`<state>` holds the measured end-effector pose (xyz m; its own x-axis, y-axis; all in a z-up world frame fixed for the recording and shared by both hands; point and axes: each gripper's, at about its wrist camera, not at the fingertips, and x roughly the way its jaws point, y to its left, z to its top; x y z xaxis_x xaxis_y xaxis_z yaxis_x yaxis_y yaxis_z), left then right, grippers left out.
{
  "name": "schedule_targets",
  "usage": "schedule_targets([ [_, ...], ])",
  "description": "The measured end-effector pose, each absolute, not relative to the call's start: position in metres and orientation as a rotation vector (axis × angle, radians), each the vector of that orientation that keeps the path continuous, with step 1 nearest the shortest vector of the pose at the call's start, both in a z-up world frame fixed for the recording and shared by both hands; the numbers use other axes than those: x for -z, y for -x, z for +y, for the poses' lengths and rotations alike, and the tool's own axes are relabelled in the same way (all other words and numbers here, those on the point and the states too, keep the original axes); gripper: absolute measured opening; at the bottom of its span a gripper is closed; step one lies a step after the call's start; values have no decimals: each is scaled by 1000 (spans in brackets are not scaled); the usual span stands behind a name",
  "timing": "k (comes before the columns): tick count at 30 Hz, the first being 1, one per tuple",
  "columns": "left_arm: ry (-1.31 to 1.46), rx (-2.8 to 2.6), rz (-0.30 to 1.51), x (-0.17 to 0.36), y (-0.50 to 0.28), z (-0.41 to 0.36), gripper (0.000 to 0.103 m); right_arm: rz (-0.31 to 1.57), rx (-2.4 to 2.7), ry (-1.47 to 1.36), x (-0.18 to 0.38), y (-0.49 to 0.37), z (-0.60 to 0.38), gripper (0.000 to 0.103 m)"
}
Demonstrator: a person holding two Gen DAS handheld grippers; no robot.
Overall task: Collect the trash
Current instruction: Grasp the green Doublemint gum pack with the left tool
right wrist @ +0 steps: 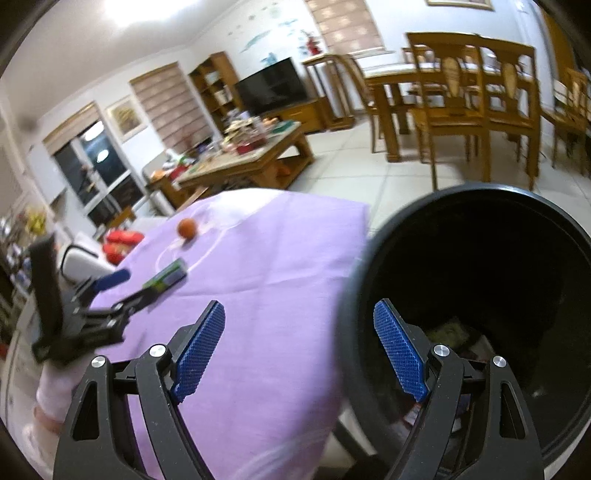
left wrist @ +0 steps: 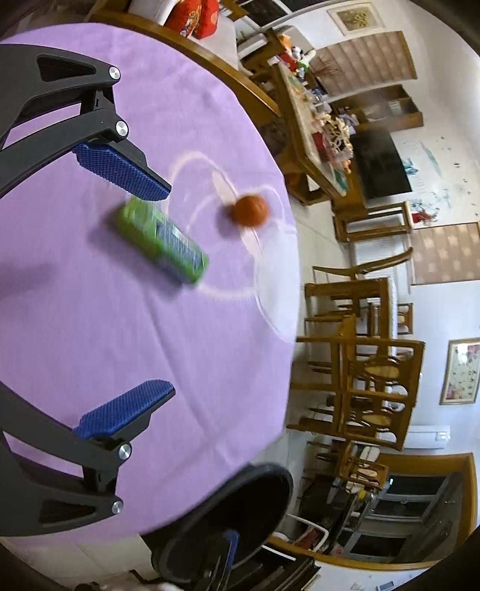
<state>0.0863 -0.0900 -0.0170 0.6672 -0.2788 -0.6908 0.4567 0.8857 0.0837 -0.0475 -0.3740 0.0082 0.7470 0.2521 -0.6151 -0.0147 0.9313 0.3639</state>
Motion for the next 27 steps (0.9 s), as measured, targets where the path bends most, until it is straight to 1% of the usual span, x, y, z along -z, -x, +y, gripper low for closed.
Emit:
schedule_targets([
  [1, -261, 423, 738, 18, -90, -87, 92, 720, -158, -338, -9, 44, -367, 82],
  [3, -262, 423, 769, 23, -100, -81, 82, 725, -176, -316, -12, 35, -357, 82],
  [5, -254, 439, 793, 27, -110, -76, 77, 728, -190, -293, -15, 29, -345, 82],
  [6, -250, 444, 802, 30, -112, -73, 71, 730, -199, -282, -17, 26, -337, 82],
  [7, -244, 450, 818, 33, -116, -71, 68, 731, -204, -276, -18, 24, -334, 82],
  [9, -242, 460, 839, 37, -119, -69, 58, 735, -214, -257, -19, 18, -327, 82],
  [13, -232, 481, 865, 41, -121, -66, 45, 739, -230, -225, -25, 4, -311, 82],
  [15, -242, 466, 863, 40, -120, -65, 34, 741, -237, -199, -28, -3, -301, 82],
  [16, -251, 450, 861, 40, -119, -64, 31, 742, -241, -183, -30, -8, -295, 82],
  [22, -163, 416, 850, 35, -122, -41, 30, 749, -297, -85, -40, -61, -251, 82],
  [27, -108, 410, 848, 32, -124, -30, 31, 786, -346, -38, -35, -118, -203, 82],
])
